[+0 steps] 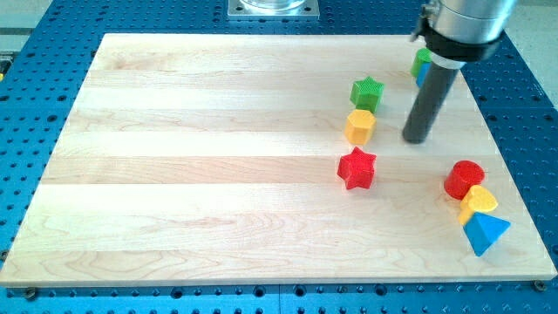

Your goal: Slide the greens star to the top left of the hexagon

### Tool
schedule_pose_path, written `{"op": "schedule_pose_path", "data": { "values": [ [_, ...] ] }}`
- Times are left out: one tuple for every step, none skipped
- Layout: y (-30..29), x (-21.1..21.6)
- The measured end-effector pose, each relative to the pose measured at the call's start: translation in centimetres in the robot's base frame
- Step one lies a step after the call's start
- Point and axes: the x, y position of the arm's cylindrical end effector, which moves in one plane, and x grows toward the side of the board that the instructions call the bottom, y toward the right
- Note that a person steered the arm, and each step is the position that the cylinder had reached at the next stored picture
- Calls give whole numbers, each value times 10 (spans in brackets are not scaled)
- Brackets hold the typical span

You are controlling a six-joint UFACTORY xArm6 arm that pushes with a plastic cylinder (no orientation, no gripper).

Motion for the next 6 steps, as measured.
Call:
{"op": "schedule_pose_path", "data": {
  "values": [
    [19,-7],
    [55,-42],
    [12,-58],
    [-44,-58],
    [-45,-56],
    [-13,-25]
  ]
}}
